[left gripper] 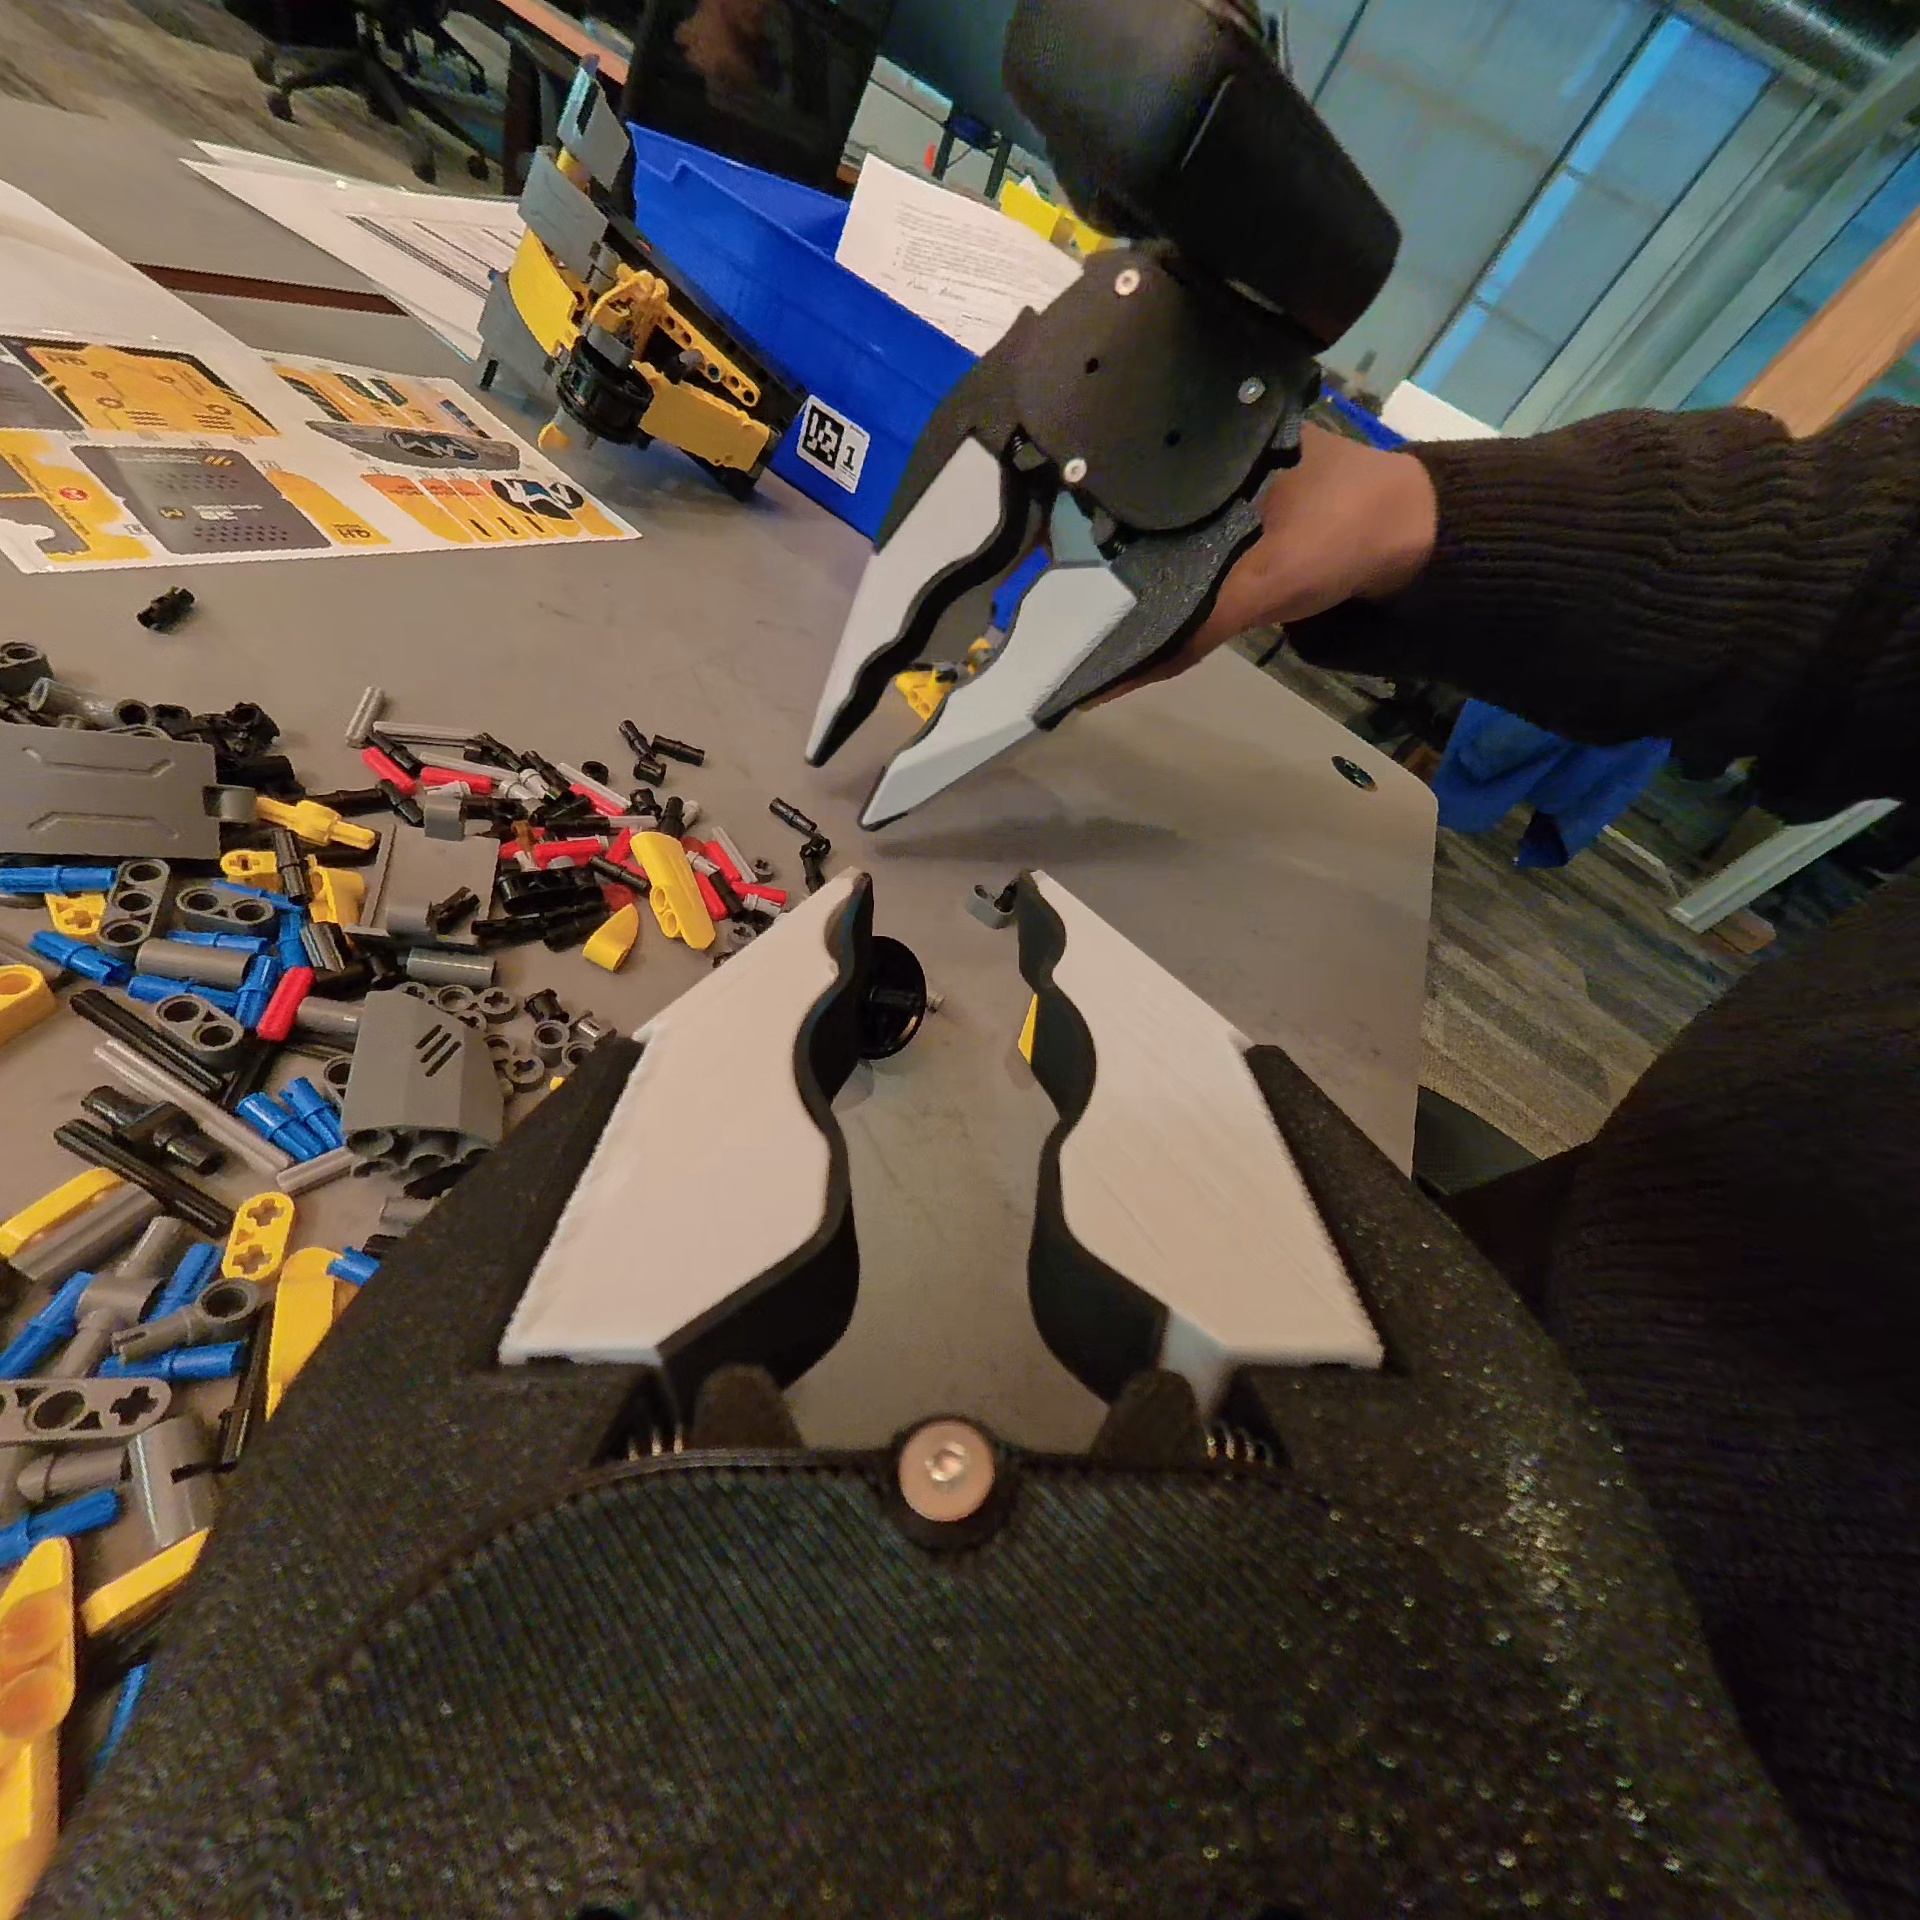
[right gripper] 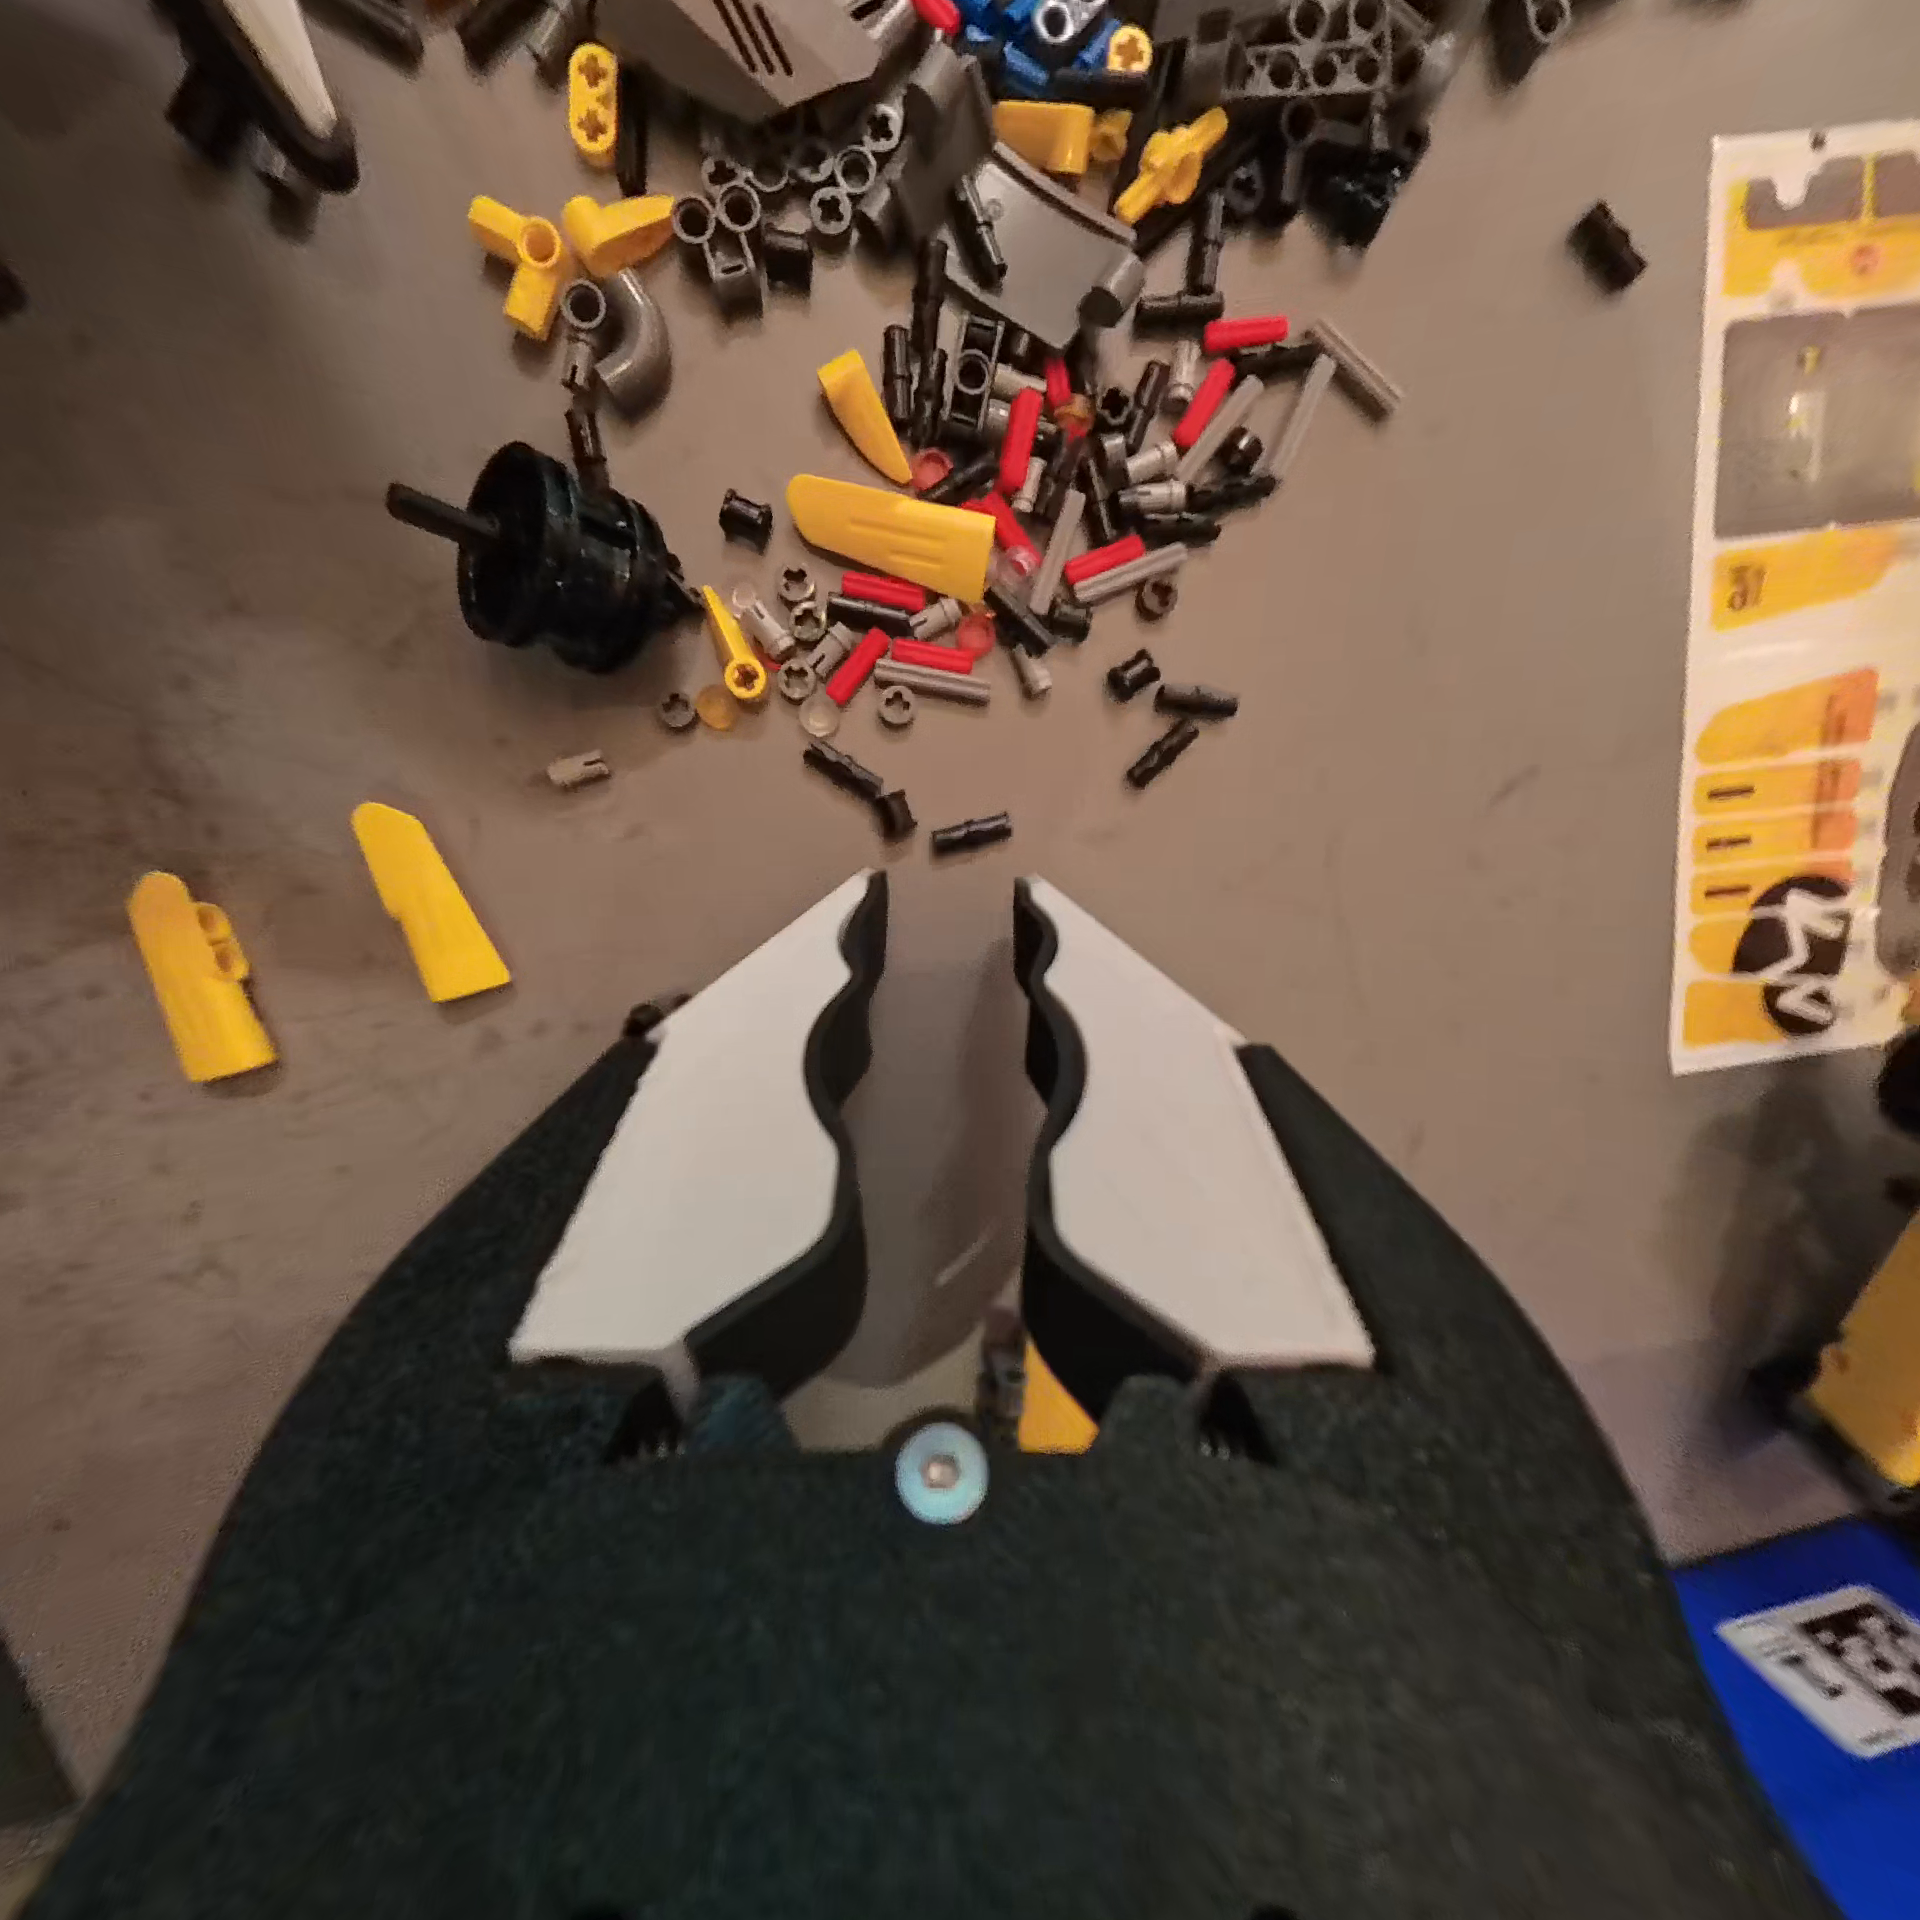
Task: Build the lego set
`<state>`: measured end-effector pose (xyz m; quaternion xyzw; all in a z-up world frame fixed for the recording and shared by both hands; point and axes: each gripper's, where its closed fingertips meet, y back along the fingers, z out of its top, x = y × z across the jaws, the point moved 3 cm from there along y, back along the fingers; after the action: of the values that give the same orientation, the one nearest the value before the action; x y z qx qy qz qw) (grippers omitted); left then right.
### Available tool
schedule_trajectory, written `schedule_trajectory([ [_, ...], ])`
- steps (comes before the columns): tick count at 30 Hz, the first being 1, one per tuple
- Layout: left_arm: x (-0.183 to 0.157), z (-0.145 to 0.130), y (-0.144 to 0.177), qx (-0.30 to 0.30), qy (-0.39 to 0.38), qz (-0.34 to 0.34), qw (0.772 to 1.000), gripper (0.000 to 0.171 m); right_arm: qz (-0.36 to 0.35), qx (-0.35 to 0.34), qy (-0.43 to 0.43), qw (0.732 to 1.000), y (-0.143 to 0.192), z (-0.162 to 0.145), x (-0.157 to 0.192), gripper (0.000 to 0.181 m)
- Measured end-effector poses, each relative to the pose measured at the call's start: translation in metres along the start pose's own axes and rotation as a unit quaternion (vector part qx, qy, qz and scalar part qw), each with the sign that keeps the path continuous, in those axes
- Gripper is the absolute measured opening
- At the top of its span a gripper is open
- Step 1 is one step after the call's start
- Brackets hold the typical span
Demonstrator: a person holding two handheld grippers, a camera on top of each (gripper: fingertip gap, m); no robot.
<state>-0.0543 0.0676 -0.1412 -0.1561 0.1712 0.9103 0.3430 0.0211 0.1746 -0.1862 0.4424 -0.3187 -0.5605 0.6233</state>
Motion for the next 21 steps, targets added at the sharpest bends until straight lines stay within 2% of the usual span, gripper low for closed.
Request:
schedule_trajectory([
  [7, -0.001, -0.001, -0.001, 0.003, -0.002, -0.001, 1.0, 0.024, 0.04, -0.006, 0.122, 0.992, -0.013, 0.004, -0.006, 0.027],
  [13, 0.0, -0.001, -0.001, 0.003, 0.001, -0.003, 1.0, 0.024, 0.094, -0.013, 0.14, 0.986, -0.016, 0.004, -0.001, 0.016],
  [17, -0.001, -0.001, -0.001, 0.004, 0.0, -0.004, 1.0, 0.025, 0.082, -0.013, 0.129, 0.988, -0.014, 0.001, 0.001, 0.016],
  [21, -0.004, 0.001, 0.001, -0.007, 0.004, -0.022, 1.0, 0.028, 0.037, -0.068, 0.152, 0.985, 0.007, 0.016, 0.012, 0.016],
])
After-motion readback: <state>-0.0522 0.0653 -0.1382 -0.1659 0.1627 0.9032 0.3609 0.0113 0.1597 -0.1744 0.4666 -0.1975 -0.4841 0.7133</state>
